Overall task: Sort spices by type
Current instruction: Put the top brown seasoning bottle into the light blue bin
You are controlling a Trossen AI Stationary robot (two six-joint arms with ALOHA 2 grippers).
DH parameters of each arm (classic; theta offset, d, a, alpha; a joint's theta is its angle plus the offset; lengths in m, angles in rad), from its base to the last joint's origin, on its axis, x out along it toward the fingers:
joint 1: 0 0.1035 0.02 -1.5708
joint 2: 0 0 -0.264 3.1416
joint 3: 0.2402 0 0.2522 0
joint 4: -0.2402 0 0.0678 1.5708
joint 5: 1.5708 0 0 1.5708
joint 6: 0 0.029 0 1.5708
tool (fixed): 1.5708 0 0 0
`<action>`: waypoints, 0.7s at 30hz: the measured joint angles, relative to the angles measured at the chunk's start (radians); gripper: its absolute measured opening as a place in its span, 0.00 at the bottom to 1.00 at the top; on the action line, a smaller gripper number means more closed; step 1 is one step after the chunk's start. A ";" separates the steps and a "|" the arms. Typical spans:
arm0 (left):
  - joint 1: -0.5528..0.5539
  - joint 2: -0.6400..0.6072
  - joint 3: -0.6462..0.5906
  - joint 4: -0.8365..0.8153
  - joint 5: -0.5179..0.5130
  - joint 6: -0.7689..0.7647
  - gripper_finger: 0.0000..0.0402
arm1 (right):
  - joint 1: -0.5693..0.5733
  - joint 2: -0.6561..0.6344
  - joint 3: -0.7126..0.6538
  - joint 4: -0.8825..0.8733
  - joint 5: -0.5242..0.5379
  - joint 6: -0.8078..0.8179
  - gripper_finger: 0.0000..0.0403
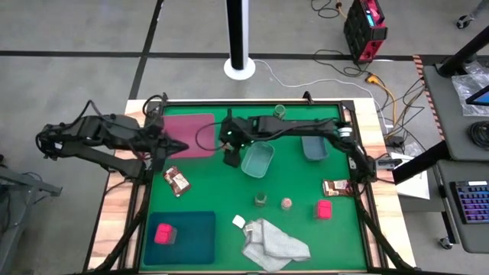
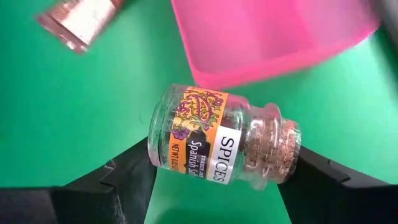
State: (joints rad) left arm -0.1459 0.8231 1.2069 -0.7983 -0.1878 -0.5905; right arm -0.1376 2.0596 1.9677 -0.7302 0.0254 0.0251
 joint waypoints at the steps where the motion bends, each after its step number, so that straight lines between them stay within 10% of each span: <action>1: 0.000 -0.001 -0.007 0.051 0.023 0.030 0.00 | 0.003 -0.035 0.000 -0.004 0.001 -0.027 0.67; 11: 0.063 0.024 -0.208 0.603 0.218 0.143 0.00 | 0.104 -0.371 0.002 -0.030 0.128 -0.343 0.67; 21: 0.232 0.190 -0.280 0.912 0.327 -0.035 0.00 | 0.269 -0.408 0.002 -0.182 0.545 -0.601 0.67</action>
State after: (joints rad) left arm 0.0863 1.0127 0.9271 0.1133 0.1395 -0.6252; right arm 0.1317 1.6511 1.9697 -0.9122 0.5700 -0.5760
